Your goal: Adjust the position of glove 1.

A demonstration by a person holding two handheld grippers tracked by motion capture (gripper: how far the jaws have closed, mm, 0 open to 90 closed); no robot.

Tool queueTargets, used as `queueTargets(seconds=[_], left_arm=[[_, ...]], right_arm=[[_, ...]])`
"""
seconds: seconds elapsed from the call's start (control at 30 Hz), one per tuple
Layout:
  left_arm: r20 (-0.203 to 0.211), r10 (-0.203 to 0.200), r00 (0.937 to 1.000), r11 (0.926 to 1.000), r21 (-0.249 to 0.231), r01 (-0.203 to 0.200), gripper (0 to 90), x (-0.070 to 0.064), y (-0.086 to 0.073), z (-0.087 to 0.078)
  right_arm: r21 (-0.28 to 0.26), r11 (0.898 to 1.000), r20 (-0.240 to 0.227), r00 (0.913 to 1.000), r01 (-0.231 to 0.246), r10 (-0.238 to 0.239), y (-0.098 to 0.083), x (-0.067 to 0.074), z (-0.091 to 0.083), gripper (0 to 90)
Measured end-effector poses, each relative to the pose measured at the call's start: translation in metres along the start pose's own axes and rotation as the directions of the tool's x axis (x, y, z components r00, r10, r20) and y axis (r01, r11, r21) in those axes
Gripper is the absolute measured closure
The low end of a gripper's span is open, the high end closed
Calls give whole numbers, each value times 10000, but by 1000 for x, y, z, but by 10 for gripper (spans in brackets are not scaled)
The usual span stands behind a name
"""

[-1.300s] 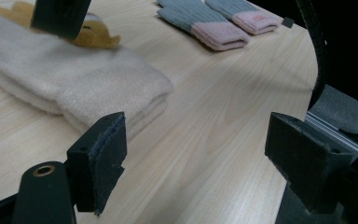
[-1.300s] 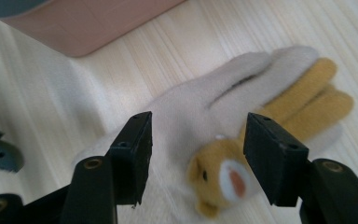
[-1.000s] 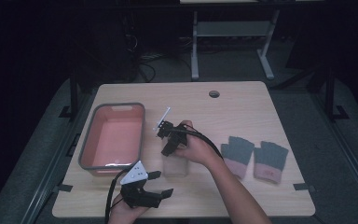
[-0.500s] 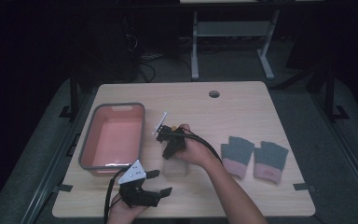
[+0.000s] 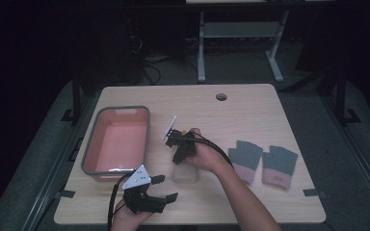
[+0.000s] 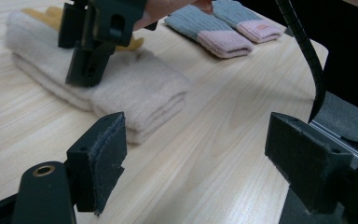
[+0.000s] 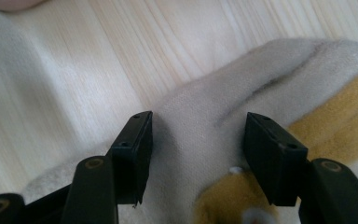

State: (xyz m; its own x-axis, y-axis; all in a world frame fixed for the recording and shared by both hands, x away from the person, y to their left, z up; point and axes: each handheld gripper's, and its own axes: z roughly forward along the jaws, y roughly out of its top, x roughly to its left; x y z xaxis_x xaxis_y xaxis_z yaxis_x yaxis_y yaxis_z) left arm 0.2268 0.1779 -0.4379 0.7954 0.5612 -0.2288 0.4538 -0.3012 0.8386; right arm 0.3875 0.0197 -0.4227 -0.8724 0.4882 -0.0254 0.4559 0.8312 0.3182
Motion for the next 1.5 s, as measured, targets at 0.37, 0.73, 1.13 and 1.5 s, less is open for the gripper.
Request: queueTargets(seconds=[0.37,0.73,1.13,1.5], left_arm=[[3,-107,9999,9998,149,107,208,0,0,0],[111,-209,9997,9996,193,207,207,-1,-1,3],[236,-691,9973,9974,234,686,206,-1,2,7],[-224,-1655,9859,9853,396,1663,223,2,22,27]], right_arm=[[300,9992,137,9996,-261,257,-16,-8,-7,424],[252,9975,156,9977,-660,656,-30,-13,-11,423],[-744,9894,-247,9921,-1244,1229,-39,-18,-23,375],[-2243,9376,-991,9633,-2659,2495,-82,-33,-58,368]])
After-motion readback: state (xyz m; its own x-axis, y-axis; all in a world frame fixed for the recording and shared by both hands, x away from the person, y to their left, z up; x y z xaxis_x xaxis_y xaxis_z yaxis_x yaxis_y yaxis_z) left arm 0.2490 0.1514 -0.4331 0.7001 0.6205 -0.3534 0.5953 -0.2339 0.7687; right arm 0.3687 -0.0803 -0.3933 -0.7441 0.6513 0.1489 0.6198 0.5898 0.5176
